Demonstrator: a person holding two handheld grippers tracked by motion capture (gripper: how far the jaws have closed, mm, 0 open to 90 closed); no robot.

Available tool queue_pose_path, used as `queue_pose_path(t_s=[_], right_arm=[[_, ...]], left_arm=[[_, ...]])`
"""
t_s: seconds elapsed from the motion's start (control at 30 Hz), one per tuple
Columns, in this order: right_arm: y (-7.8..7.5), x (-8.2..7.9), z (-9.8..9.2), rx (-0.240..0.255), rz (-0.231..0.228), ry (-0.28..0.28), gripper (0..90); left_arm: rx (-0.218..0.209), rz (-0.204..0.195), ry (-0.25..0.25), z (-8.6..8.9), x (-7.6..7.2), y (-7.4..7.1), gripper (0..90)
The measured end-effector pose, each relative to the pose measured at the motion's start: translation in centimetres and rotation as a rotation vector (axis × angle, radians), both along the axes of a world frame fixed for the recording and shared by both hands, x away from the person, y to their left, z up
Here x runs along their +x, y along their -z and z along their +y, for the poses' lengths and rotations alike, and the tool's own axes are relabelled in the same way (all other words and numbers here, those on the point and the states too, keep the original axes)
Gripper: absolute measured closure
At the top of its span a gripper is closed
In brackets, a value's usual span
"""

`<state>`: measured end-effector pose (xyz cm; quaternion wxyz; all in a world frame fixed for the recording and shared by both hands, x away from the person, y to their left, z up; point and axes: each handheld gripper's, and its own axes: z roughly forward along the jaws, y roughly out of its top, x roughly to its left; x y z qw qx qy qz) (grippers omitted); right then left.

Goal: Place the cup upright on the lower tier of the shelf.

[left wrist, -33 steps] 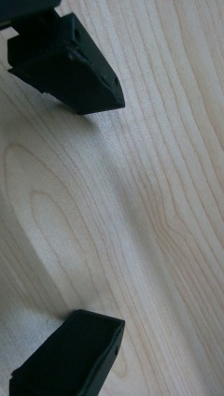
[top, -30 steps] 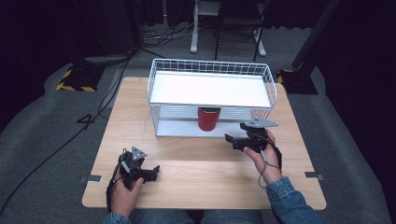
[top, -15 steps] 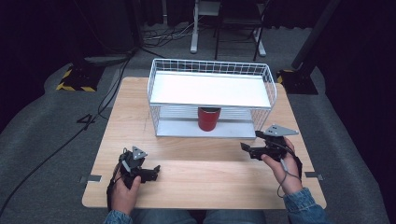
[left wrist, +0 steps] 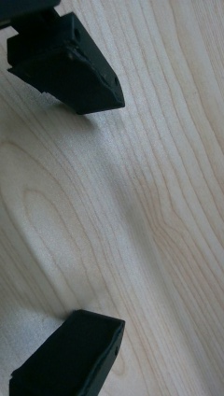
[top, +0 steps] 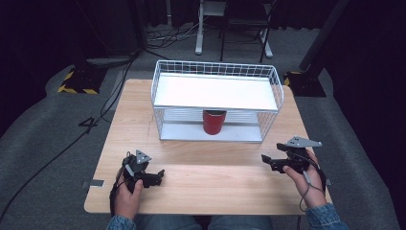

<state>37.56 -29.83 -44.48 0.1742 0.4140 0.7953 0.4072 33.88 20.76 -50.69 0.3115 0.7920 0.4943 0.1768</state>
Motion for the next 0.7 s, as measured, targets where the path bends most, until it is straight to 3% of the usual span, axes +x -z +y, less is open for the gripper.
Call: queue_pose_path(t_s=[0.37,0.7], right_arm=[[2.8,-0.5,-2.2,-0.060,0.078,0.068,16.0],[4.5,-1.0,-2.7,-0.099,0.102,0.118,16.1]], left_arm=[[-0.001,0.000,0.000,0.0,0.0,0.0,0.1],[0.000,0.000,0.000,0.0,0.0,0.0,0.1]])
